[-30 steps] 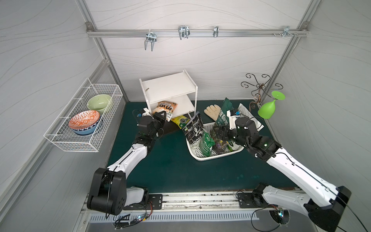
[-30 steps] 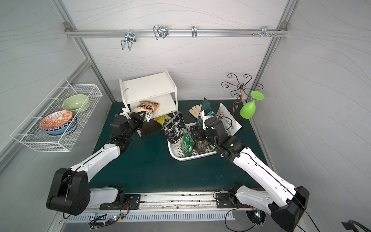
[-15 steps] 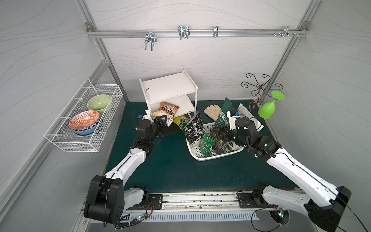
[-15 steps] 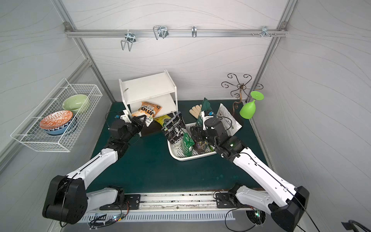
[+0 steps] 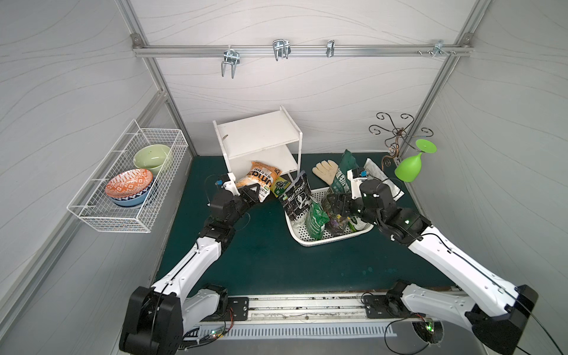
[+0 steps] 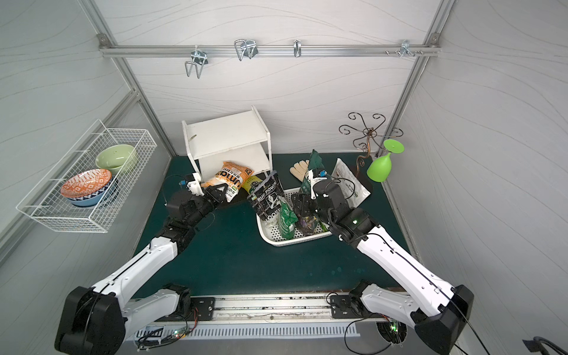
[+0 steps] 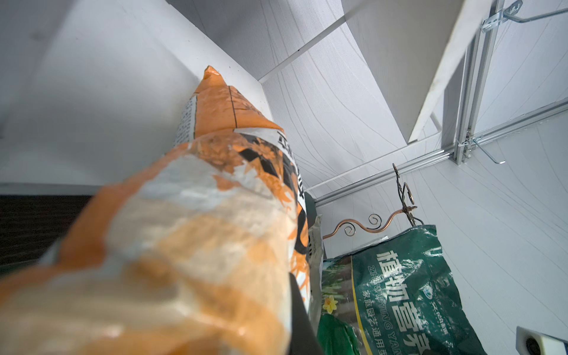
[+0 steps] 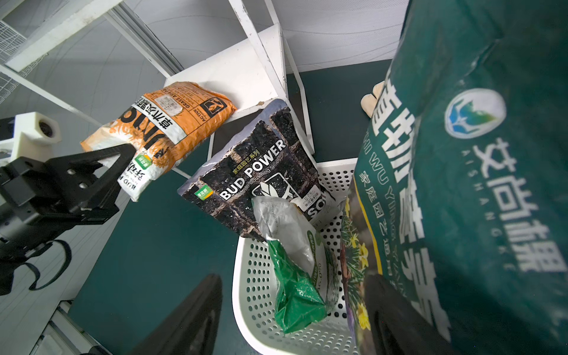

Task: Take down the fertilizer bag from the shelf
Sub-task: Pick up the fertilizer bag from the shelf.

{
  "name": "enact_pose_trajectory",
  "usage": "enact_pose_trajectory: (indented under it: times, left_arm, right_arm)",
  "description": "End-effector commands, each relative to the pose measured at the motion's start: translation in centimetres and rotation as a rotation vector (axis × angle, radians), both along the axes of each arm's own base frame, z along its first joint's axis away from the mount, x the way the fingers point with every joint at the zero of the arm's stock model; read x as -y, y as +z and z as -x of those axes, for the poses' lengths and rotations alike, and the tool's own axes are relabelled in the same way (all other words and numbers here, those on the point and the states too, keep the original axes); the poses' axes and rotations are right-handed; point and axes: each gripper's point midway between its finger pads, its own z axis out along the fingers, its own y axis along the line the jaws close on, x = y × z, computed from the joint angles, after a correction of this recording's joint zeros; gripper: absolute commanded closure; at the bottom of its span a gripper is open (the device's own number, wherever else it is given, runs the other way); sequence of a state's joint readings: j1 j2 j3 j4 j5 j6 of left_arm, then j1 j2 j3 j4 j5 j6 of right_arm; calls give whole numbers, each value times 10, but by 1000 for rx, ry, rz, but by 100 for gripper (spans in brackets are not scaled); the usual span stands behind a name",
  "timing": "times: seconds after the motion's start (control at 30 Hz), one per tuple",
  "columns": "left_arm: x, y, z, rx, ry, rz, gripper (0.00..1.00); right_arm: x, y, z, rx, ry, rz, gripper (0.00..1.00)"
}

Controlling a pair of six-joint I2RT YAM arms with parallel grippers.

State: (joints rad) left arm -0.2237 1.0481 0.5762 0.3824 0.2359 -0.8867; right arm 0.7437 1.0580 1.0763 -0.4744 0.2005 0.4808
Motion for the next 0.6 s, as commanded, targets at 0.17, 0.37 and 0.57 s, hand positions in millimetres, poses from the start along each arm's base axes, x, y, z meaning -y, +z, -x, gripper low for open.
enact_pose_trajectory:
  times: [0.17,0.37,0.57]
  left_arm:
    - [3,68,22,180,-58,-106,100]
    - [19,124,34,278,-175,-179,100]
    - [29,169,49,364,-259,-187,100]
  right_arm:
    - [-1,12,4,17,48,20,23]
    - [-18,-2,21,-57,187,64,23]
    - [-34,-38,35,-134,258,200,23]
